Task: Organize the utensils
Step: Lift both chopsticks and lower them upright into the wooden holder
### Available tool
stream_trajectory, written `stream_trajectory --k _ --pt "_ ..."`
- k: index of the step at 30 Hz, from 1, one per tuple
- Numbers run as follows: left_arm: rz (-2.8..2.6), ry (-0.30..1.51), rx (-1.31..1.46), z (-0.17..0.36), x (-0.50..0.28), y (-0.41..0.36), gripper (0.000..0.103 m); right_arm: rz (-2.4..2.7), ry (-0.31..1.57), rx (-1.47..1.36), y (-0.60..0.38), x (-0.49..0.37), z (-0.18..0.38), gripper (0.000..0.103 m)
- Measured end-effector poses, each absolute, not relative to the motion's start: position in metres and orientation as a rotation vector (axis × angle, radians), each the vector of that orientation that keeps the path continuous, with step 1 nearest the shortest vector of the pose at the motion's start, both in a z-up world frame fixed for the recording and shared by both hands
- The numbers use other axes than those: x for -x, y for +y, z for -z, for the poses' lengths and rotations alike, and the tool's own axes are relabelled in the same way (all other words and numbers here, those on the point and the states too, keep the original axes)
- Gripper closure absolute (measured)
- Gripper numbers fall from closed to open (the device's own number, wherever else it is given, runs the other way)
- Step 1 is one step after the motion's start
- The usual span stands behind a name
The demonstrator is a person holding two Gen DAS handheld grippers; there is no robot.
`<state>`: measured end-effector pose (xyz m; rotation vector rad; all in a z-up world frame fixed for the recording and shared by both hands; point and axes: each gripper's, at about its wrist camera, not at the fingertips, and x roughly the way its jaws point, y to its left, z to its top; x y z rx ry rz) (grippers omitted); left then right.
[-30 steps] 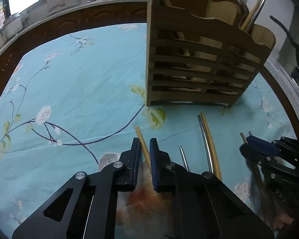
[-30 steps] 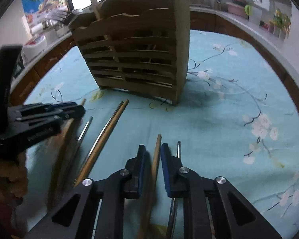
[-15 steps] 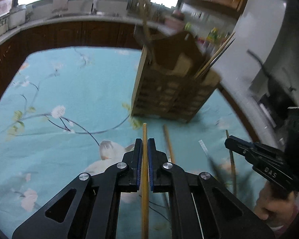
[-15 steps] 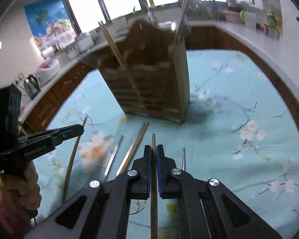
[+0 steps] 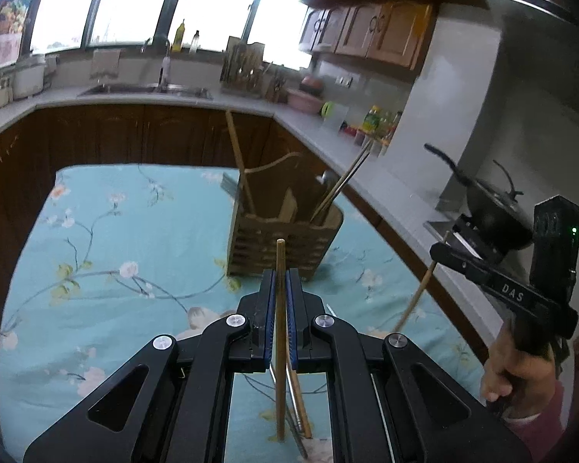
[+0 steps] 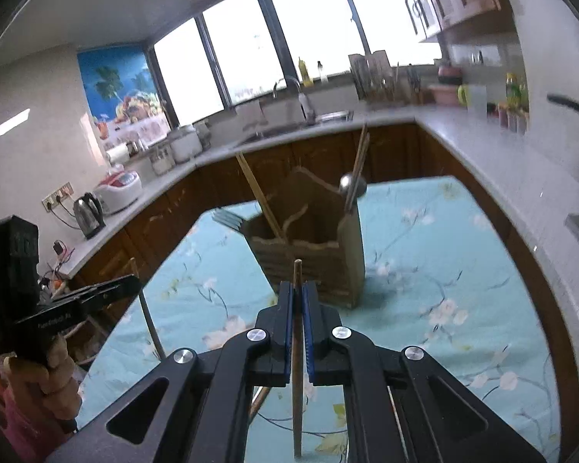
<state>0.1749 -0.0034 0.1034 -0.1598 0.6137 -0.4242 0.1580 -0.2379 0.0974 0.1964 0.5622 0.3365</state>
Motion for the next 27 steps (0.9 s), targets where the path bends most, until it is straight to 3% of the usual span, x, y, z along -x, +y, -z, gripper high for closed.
stream_trajectory --k 27 --pt "0.389 0.47 0.198 -0.147 -0.179 -0.001 0.099 -0.31 0.473 -0.222 -0.251 -0.158 -0.122 0.098"
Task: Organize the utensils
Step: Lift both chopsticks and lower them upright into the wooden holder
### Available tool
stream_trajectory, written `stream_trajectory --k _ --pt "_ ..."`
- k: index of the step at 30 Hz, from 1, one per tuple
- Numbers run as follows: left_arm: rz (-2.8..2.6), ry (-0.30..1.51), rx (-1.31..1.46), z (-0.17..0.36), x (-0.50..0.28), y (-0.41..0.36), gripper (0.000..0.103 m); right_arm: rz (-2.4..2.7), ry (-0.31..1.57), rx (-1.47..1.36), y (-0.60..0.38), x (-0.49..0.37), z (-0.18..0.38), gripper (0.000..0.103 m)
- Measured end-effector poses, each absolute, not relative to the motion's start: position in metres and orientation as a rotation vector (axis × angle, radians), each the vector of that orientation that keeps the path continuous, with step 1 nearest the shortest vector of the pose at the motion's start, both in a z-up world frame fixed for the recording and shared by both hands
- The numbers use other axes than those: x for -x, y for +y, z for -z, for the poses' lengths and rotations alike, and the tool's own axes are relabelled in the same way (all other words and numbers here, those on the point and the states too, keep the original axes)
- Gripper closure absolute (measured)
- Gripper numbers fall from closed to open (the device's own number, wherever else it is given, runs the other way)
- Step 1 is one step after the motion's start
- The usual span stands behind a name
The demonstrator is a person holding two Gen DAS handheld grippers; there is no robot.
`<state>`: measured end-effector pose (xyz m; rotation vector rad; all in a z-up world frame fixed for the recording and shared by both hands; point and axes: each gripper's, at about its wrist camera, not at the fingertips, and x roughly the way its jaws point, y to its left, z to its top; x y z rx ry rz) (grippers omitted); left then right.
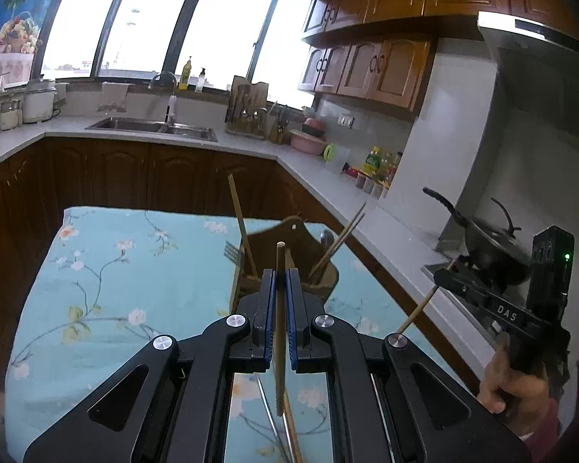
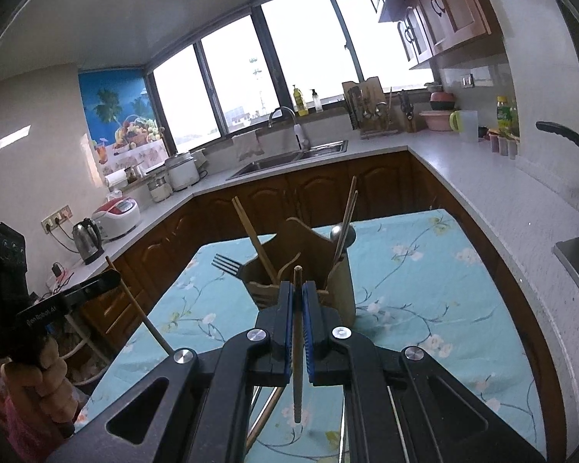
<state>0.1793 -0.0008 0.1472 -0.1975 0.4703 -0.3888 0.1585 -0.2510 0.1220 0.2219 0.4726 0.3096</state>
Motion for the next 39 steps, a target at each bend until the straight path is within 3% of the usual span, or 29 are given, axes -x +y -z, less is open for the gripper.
stream_trajectory --k 19,39 --pt "0.326 0.294 0.236 -0.219 -0.275 -0.015 0.099 -0.226 0.253 -0.27 -0.261 -0.23 -0.194 0.098" --pt "0.227 0.433 0.241 -0.117 -0.343 -0.023 0.099 -0.182 0.378 -0.327 -0.255 -0.281 -0.103 0.098"
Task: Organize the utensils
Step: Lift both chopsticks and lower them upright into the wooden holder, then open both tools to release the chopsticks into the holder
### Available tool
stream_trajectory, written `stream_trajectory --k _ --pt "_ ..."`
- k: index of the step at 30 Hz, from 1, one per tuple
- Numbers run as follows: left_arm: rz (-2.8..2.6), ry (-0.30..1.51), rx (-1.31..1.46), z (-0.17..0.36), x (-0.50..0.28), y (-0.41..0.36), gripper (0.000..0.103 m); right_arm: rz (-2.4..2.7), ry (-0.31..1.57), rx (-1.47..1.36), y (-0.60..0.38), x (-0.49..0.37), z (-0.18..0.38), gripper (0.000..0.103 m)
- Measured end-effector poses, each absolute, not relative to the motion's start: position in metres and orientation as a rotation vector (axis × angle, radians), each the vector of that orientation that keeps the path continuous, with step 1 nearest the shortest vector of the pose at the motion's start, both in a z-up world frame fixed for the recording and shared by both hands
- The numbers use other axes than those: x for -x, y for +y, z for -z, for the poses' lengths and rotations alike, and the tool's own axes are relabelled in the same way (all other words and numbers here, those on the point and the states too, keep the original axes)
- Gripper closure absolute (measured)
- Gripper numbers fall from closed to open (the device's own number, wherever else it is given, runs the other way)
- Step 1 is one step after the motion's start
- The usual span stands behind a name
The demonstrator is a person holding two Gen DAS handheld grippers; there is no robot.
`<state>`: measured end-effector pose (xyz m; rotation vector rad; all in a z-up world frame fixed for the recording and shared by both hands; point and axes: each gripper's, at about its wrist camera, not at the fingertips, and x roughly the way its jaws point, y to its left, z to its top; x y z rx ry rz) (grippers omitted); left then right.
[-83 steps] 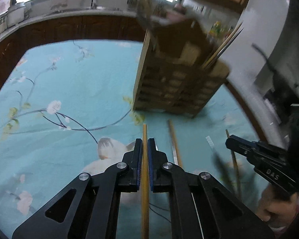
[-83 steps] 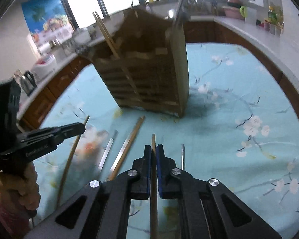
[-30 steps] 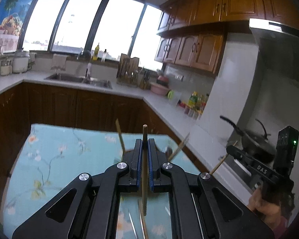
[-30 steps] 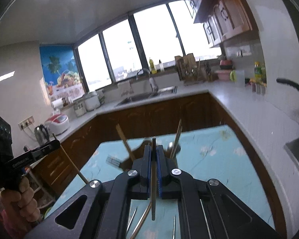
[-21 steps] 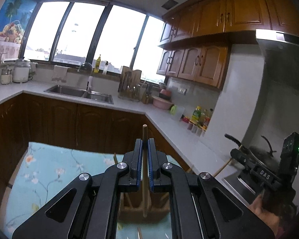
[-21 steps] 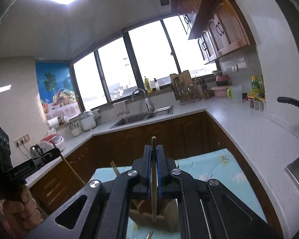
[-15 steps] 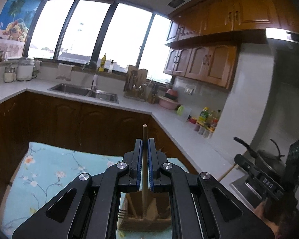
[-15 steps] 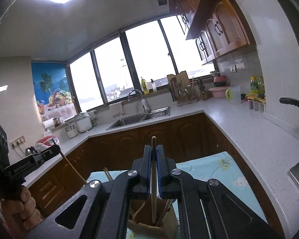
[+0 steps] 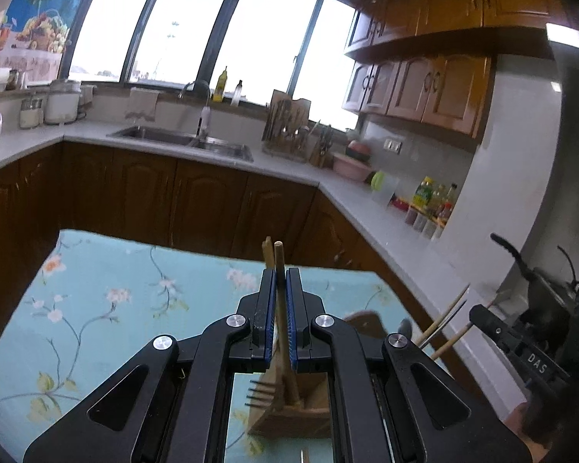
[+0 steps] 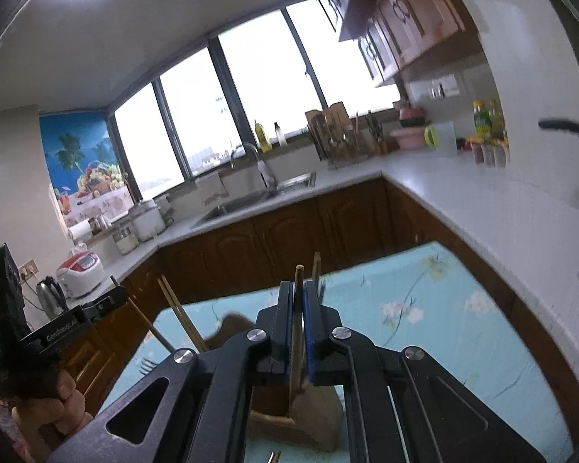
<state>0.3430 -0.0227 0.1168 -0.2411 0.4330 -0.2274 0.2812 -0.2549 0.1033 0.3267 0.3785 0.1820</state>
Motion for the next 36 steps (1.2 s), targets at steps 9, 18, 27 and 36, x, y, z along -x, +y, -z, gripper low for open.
stream_trajectory --k 9,18,27,36 --pt "0.228 0.459 0.218 -0.11 -0.346 -0.027 0.098 -0.186 0.427 -0.302 -0.252 -0.29 -0.095 0.097" --pt "0.236 0.469 0.225 -0.11 -0.348 -0.022 0.098 -0.193 0.447 -0.308 -0.253 -0.292 -0.092 0.093" --pt "0.223 0.414 0.272 -0.123 -0.324 -0.002 0.058 -0.196 0.407 -0.371 -0.267 -0.28 -0.099 0.036" --pt "0.162 0.429 0.287 -0.111 -0.275 0.02 0.023 -0.194 0.343 -0.406 -0.276 -0.236 -0.105 0.0"
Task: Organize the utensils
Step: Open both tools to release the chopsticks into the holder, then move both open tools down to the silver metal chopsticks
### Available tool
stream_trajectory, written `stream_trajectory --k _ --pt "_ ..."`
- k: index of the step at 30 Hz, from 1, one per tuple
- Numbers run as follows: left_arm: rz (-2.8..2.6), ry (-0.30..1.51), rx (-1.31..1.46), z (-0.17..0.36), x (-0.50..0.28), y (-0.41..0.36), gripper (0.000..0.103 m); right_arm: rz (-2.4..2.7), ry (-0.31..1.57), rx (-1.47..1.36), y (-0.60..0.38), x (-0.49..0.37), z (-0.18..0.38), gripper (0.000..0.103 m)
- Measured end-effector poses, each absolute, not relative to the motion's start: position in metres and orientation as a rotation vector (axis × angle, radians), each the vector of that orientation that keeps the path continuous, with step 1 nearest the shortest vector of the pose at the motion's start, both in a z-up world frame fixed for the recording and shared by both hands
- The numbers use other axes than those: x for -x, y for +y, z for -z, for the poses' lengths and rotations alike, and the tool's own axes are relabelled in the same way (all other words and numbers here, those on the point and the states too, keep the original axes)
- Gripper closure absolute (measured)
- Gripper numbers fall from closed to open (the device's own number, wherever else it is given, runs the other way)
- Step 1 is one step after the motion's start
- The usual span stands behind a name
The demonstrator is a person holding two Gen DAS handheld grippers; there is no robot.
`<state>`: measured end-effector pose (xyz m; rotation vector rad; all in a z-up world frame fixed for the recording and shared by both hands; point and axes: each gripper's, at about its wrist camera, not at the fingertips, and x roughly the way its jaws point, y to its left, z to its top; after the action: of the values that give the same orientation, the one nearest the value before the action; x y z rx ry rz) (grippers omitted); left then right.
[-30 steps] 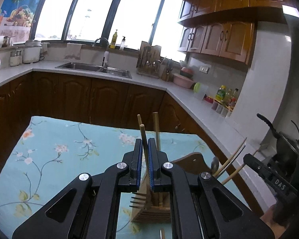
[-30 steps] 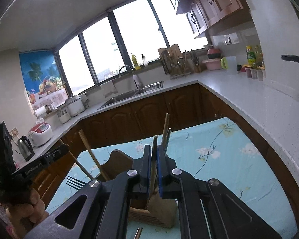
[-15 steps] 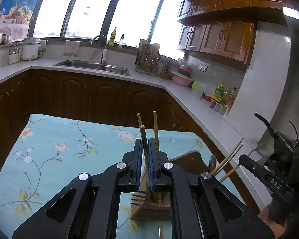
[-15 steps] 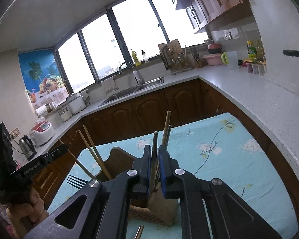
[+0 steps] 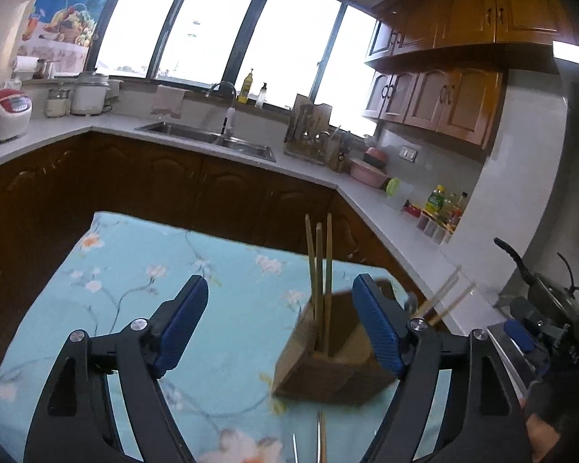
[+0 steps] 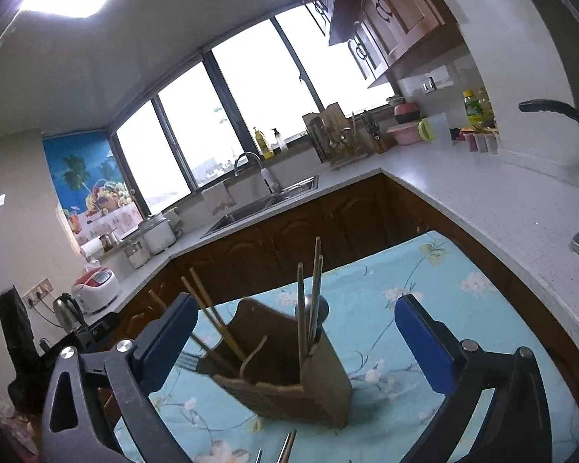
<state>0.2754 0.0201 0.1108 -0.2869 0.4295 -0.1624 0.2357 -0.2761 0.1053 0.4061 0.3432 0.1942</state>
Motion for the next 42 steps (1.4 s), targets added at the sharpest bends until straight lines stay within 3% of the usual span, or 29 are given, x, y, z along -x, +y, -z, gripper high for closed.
stream_trajectory --k 22,42 --pt "0.115 0.683 0.308 -0.005 -0.171 0.036 0.019 -0.179 0.559 -0.303 -0.264 -0.141 -0.02 0.0" --pt "0.154 0.8 0.258 0.021 -0.184 0.013 0.019 -0.176 0.675 -0.231 -0.258 -0.145 0.015 0.001"
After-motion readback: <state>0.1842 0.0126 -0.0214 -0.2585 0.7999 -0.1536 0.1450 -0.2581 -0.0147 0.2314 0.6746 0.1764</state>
